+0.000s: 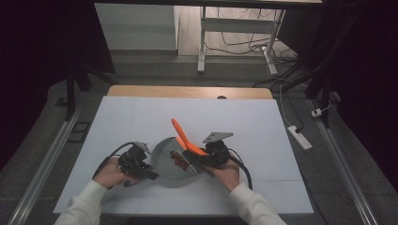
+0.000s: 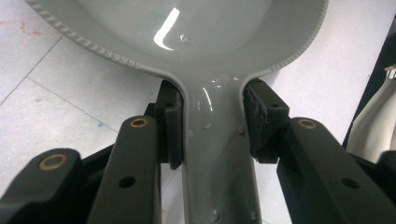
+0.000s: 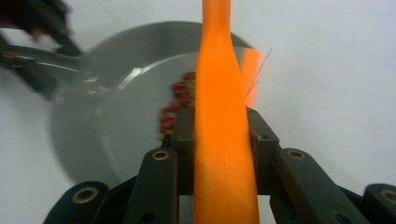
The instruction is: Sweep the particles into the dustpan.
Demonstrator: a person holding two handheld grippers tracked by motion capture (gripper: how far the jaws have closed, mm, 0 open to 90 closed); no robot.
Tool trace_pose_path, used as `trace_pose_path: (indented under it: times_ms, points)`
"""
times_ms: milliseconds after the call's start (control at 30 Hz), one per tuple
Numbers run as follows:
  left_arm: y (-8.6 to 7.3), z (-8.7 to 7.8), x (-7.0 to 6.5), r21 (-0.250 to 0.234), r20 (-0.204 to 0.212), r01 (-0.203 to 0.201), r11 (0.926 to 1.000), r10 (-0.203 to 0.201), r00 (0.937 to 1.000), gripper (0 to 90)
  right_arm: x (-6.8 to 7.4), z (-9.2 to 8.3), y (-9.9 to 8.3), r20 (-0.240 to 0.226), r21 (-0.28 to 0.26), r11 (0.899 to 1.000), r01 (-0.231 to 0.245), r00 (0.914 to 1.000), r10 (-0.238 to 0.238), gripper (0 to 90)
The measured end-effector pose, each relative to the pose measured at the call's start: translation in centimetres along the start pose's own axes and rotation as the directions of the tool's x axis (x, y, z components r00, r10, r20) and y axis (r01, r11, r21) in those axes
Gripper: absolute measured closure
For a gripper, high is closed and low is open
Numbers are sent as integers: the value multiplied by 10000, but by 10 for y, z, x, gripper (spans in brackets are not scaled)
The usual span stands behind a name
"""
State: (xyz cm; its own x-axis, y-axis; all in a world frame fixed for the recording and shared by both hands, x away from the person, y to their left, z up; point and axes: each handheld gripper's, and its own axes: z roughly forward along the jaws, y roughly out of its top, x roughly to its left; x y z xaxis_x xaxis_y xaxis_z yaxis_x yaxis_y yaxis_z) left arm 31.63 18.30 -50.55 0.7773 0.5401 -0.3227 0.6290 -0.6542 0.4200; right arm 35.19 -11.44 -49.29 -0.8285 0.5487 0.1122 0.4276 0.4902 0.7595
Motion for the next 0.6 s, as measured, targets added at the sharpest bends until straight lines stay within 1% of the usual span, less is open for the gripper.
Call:
trace_pose_path:
  times_ms: [100,133,200,233,333,367,400,467,533,600]
  points:
    - [0,0,0,-23,-1,-11,10000,11,10000,618,7,1,3,-540,-121,9998,179,9984,-185,699]
    - [0,-1,0,-27,-23,-18,10000,18,10000,618,8,0,4,-614,-246,9994,224,9978,-239,699]
    - [0,0,0,-30,-9,-10,10000,10,10000,618,4,-6,6,-334,-438,9989,190,9992,-205,700]
    - [0,0,0,-31,-4,-17,10000,17,10000,618,4,-6,6,-334,-438,9989,190,9992,-205,700]
    - [-1,0,1,-79,-4,-32,10000,32,10000,618,-4,-13,5,-48,-604,9982,10,10000,-13,699]
    - [-1,0,1,-109,-14,-74,9999,73,10000,618,-10,-16,5,139,-704,9975,-78,9999,88,699]
    - [-1,0,1,-120,-22,-90,9999,90,10000,618,-10,-16,5,139,-704,9975,-78,9999,88,699]
    - [-1,-1,1,-159,-52,-130,9998,130,9999,618,-16,-22,5,288,-809,9965,-193,9994,217,700]
    - [-1,-1,1,-194,-62,-173,9997,172,9998,617,-17,-23,5,304,-852,9961,-224,9992,250,699]
    - [-2,-1,1,-241,-94,-248,9994,246,9997,618,-20,-25,5,422,-911,9957,-195,9988,235,699]
